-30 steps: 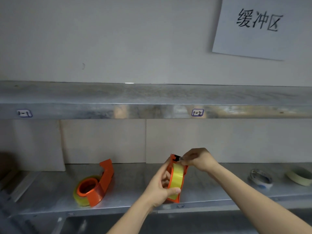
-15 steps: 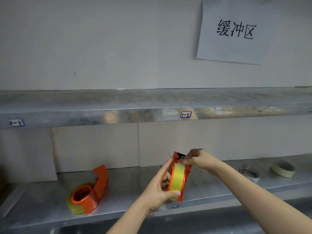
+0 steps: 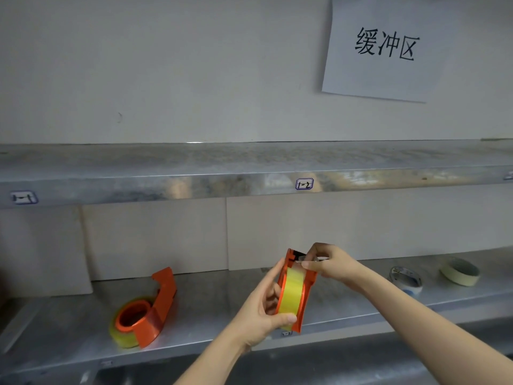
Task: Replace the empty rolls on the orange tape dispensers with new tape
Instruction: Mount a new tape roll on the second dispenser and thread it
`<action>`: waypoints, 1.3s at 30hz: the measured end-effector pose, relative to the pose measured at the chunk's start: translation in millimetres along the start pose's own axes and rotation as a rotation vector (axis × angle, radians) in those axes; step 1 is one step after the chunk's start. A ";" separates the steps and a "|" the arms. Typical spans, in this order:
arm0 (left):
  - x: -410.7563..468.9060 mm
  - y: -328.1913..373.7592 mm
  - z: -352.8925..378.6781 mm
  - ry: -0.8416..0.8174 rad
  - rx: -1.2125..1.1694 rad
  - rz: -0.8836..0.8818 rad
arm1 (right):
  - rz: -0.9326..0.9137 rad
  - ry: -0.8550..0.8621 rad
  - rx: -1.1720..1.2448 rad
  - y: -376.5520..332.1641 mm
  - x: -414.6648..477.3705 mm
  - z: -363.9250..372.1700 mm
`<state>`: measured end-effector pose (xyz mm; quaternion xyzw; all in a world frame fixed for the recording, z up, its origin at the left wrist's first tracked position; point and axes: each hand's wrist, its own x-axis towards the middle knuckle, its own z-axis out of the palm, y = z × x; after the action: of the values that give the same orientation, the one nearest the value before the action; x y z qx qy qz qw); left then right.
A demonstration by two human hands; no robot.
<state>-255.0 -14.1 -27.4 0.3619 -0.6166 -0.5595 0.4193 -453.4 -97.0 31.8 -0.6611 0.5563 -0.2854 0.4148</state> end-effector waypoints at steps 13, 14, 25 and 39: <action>3.9 7.4 -0.5 -0.091 0.192 -0.150 | -0.061 0.144 -0.226 1.9 -8.6 5.3; 4.4 5.9 1.0 -0.091 0.209 -0.172 | -0.064 0.164 -0.254 2.2 -9.5 7.1; 5.6 8.3 18.5 -0.081 0.338 -0.242 | -0.004 0.286 -0.201 1.6 -13.0 15.3; 10.2 4.3 22.8 -0.050 0.436 -0.188 | -0.030 0.326 -0.128 2.4 -12.2 11.9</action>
<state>-279.9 -14.2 -22.5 0.4856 -0.6967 -0.4585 0.2618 -447.3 -82.5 24.9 -0.6392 0.6233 -0.3589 0.2722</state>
